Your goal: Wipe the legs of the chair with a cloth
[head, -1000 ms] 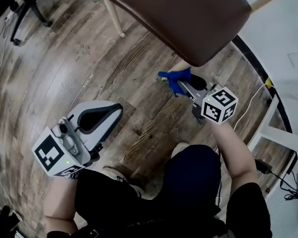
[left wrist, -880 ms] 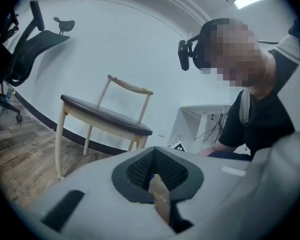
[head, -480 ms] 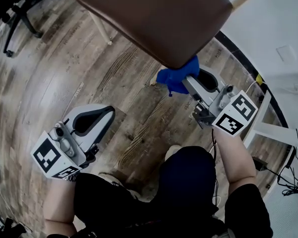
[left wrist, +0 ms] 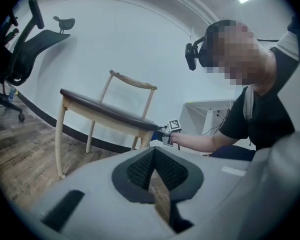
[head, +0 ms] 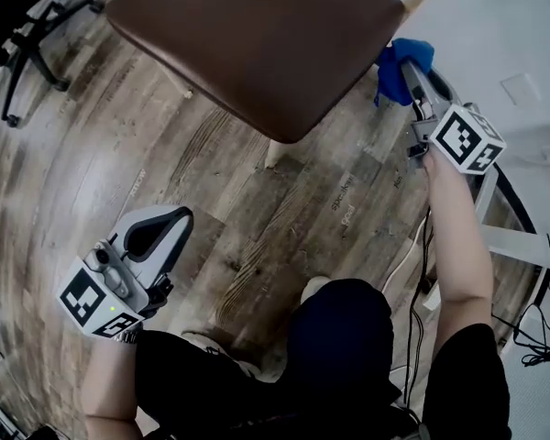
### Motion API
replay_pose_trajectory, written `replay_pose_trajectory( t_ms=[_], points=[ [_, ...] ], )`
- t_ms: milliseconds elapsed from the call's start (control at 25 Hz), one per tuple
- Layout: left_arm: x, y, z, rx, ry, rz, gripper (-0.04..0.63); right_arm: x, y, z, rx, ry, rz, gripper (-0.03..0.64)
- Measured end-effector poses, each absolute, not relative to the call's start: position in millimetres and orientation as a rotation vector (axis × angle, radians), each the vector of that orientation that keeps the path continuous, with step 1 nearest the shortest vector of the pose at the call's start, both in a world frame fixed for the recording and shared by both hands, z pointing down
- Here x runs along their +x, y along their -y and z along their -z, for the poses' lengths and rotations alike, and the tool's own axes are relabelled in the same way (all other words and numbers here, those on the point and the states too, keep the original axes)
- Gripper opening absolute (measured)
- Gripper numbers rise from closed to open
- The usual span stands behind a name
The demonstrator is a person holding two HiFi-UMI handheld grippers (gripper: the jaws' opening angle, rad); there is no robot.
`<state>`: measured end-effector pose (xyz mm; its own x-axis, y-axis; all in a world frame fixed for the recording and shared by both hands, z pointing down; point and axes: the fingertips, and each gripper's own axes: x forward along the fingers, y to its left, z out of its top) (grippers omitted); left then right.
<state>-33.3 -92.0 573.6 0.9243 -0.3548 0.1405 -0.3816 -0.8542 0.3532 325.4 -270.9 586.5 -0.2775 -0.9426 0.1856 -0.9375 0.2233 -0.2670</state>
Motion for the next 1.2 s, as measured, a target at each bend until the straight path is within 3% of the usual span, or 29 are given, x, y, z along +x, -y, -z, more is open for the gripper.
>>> replay_pose_trajectory(
  t_ms=[720, 1200],
  points=[
    [-55.6, 108.3, -587.3, 2.615, 0.748, -0.17, 0.005, 343.1, 341.6, -715.9, -1.949, -2.502, 0.644, 0.094],
    [-66.7, 108.5, -601.7, 2.535, 0.834, -0.269, 0.005, 345.3, 339.5, -904.0, -2.137, -2.498, 1.146, 0.092]
  ],
)
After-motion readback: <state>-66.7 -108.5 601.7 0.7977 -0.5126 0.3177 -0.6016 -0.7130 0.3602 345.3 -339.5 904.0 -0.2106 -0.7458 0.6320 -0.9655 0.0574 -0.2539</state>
